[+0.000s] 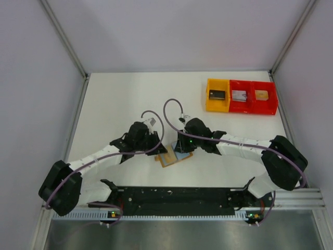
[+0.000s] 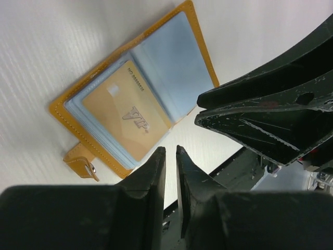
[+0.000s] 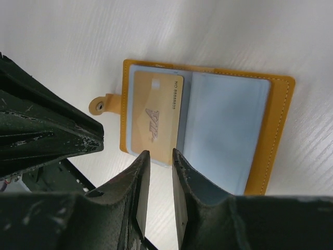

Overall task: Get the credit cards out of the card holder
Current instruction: Remove the credit card from the card holder.

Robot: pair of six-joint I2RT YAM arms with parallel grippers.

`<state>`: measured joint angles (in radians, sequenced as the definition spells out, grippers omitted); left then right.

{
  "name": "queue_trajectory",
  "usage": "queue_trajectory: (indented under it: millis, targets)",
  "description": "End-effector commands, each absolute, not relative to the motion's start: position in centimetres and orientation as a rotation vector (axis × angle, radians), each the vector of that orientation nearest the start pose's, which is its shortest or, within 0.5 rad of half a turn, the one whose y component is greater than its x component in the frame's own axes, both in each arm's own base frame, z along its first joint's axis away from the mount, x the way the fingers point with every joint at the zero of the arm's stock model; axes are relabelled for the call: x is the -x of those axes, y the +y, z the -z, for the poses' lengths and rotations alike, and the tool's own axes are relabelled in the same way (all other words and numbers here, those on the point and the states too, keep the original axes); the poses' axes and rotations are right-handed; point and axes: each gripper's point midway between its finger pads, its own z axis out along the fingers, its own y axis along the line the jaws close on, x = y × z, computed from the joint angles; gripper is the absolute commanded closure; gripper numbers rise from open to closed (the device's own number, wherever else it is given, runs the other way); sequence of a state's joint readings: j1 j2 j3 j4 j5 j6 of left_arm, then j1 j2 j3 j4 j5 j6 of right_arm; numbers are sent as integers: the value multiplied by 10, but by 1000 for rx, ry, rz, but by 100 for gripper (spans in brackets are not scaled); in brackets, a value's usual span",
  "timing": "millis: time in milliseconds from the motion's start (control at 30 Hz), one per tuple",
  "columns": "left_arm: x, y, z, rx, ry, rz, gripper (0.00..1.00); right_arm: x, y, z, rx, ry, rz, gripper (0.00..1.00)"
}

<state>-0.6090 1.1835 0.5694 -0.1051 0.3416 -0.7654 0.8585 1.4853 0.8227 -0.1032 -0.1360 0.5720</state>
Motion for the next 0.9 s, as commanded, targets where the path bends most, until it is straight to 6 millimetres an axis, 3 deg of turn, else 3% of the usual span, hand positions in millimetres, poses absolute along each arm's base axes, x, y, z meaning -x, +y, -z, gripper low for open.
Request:
queue_trajectory:
  millis: [0, 333, 767, 867]
  targets:
    - [-219, -252, -86, 24, 2448, 1014, 85, -224, 329, -81, 357, 2404, -983, 76]
    - [-219, -243, -42, 30, 2565, 883, 100, -231, 329, -57, 304, 2428, -1041, 77]
    - [-212, -236, -13, 38, 2632, 826, 100, -226, 332, -27, 295, 2513, -1065, 77]
    - [-211, -235, -11, 38, 2638, 820, 100, -224, 334, -27, 288, 2509, -1109, 82]
